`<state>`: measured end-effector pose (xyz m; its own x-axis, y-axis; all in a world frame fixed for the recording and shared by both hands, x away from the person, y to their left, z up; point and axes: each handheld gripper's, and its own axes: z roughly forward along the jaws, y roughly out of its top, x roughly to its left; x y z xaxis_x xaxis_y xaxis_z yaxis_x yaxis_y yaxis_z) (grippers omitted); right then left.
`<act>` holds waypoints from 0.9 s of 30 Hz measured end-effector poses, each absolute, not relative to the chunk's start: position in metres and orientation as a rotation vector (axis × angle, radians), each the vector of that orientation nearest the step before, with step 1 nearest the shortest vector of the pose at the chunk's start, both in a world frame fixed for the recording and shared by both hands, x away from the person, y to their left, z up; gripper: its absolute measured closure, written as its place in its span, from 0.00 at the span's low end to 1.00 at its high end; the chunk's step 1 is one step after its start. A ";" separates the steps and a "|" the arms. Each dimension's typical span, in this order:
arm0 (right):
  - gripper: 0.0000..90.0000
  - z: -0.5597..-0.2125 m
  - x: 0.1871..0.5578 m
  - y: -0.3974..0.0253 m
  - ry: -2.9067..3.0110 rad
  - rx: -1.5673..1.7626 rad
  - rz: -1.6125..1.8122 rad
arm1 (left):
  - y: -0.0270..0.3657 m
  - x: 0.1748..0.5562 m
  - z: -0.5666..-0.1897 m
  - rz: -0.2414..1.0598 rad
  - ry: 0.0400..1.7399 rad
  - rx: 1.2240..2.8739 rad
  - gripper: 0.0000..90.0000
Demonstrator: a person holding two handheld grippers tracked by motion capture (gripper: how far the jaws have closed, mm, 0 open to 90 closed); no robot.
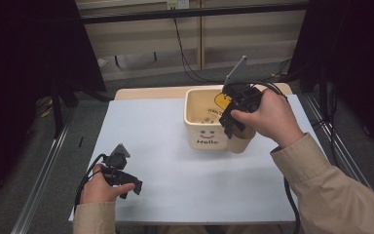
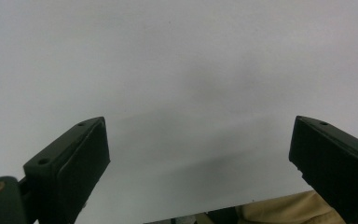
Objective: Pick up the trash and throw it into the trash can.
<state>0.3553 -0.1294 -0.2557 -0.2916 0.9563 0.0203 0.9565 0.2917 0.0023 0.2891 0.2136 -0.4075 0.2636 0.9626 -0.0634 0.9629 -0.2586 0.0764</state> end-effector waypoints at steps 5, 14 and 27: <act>0.24 -0.237 0.364 -0.131 -2.523 -1.879 -0.016 | 0.213 0.288 -0.408 -0.017 1.857 2.399 0.05; 0.24 -0.207 0.378 -0.131 -2.534 -1.931 0.003 | 0.213 0.288 -0.406 -0.017 1.838 2.414 0.06; 0.24 -0.172 0.397 -0.129 -2.518 -1.972 0.013 | 0.214 0.288 -0.405 -0.019 1.827 2.422 0.06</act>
